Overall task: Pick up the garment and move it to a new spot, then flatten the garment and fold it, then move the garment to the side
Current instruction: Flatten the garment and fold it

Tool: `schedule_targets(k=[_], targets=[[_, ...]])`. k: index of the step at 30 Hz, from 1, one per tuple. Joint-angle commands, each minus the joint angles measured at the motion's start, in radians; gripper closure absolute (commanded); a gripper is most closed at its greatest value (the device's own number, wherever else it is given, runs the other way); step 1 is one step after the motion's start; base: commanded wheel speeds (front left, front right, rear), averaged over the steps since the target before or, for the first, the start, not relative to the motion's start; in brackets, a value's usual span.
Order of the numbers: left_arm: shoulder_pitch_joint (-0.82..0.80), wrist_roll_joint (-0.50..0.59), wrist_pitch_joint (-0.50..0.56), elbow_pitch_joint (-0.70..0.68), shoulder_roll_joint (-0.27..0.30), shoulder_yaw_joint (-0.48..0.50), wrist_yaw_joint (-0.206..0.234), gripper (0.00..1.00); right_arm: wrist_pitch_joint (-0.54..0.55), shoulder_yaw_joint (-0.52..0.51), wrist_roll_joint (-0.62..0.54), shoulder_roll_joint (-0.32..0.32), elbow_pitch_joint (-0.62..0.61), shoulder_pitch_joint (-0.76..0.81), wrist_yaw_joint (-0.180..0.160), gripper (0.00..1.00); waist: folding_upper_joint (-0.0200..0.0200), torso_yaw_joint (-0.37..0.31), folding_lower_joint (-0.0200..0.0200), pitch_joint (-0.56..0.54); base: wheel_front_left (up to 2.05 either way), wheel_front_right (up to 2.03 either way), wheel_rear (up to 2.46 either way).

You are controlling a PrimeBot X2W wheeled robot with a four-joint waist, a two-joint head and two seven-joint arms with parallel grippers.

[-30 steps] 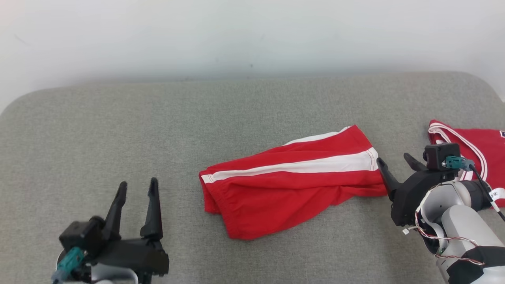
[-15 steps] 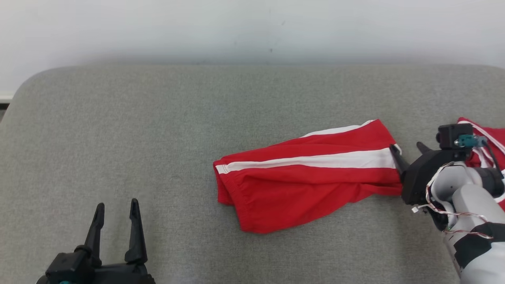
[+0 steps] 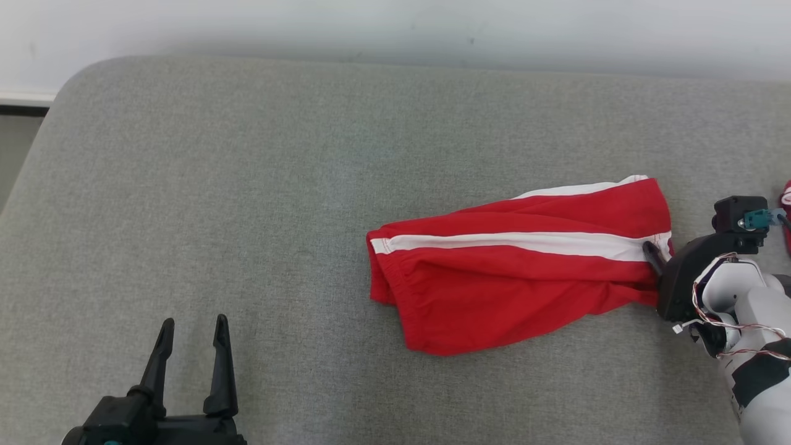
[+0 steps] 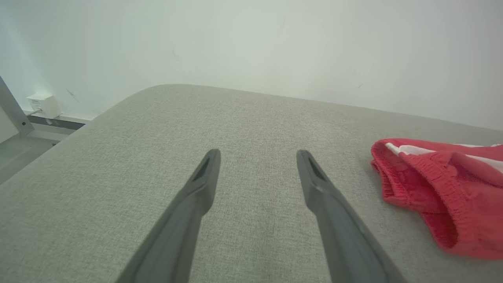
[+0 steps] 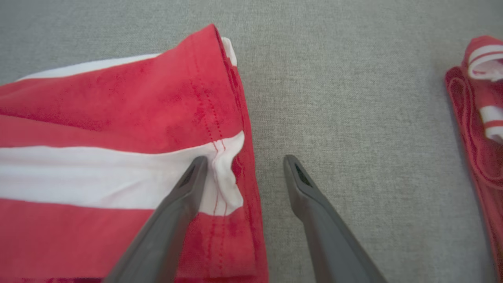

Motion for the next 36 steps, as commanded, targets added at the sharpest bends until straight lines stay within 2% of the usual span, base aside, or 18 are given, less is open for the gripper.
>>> schedule_targets(k=[1,6,7,8,9,19,22,27,36], targets=[[-0.006,0.005,-0.002,-0.003,-0.003,0.002,-0.001,0.00,0.007,-0.004,-0.011,-0.002,0.012,-0.008,-0.003,0.00,0.0000,0.016,0.0000,0.019,0.00,0.00,0.00],[-0.016,0.006,-0.002,0.001,-0.005,-0.003,-0.007,0.00,0.081,-0.004,0.005,0.033,0.073,-0.006,-0.002,0.00,0.0000,0.028,0.0000,0.033,0.00,0.00,0.00],[-0.016,0.006,-0.002,0.002,-0.005,-0.003,-0.008,0.00,0.090,0.000,0.012,0.043,0.077,-0.005,0.000,0.21,0.0000,0.029,0.0000,0.034,0.00,0.00,0.00],[-0.016,0.006,-0.002,0.002,-0.005,-0.003,-0.008,0.00,0.096,0.006,0.017,0.049,0.076,-0.004,0.000,0.75,0.0000,0.029,0.0000,0.034,0.00,0.00,0.00],[-0.016,0.006,-0.002,0.003,-0.006,-0.004,-0.008,0.00,0.102,0.011,0.023,0.055,0.076,0.000,0.001,1.00,0.0000,0.029,0.0000,0.033,0.00,0.00,0.00],[-0.018,0.009,-0.002,0.016,-0.007,-0.011,-0.005,0.00,0.094,0.019,0.059,0.012,0.049,0.004,-0.001,1.00,0.0000,0.010,0.0000,0.017,0.00,0.00,0.00],[-0.013,0.002,-0.002,0.022,-0.006,-0.018,-0.002,0.00,0.053,-0.007,0.026,-0.026,0.051,0.001,-0.003,1.00,0.0000,-0.004,0.0000,-0.006,0.00,0.00,0.00],[0.006,-0.008,-0.002,0.025,-0.006,-0.028,0.006,0.00,0.007,-0.051,-0.014,-0.041,0.034,0.001,-0.003,1.00,0.0000,-0.029,0.0000,-0.045,0.00,0.00,0.00],[0.047,-0.003,-0.002,0.040,-0.006,-0.051,0.013,0.00,-0.005,-0.150,-0.130,-0.085,-0.028,0.042,-0.003,1.00,0.0000,-0.075,0.0000,-0.124,0.00,0.00,0.00]])
